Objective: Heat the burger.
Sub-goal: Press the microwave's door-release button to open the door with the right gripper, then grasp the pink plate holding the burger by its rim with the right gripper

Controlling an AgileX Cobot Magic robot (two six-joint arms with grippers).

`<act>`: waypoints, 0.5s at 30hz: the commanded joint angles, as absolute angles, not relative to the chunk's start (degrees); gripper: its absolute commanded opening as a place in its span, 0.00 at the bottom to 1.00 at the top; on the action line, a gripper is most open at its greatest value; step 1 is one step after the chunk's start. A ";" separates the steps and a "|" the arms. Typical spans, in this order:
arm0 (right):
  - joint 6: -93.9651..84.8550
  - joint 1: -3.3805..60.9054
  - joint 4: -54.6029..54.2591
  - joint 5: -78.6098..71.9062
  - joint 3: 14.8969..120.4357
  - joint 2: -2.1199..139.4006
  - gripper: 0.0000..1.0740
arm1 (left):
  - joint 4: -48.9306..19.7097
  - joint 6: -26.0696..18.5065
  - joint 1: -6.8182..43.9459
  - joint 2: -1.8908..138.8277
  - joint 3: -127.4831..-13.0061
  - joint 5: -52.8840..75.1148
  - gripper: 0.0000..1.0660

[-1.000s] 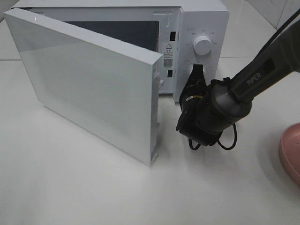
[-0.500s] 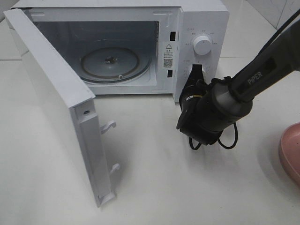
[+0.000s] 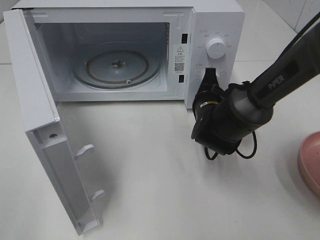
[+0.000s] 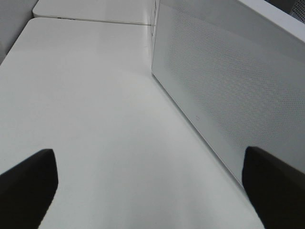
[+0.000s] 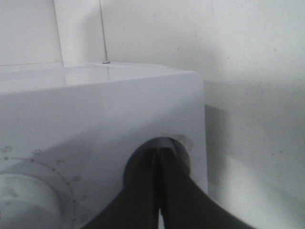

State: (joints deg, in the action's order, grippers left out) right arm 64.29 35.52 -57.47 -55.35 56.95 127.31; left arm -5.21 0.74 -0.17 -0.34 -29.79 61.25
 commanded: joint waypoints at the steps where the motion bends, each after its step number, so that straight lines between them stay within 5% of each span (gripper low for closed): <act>1: 63.54 36.84 -49.68 -59.07 55.92 124.33 0.00 | -5.04 0.74 -0.06 -1.32 -29.62 61.36 0.92; 15: 61.99 38.45 -50.08 -55.41 47.10 120.84 0.00 | -5.04 0.74 -0.06 -1.32 -29.62 61.36 0.92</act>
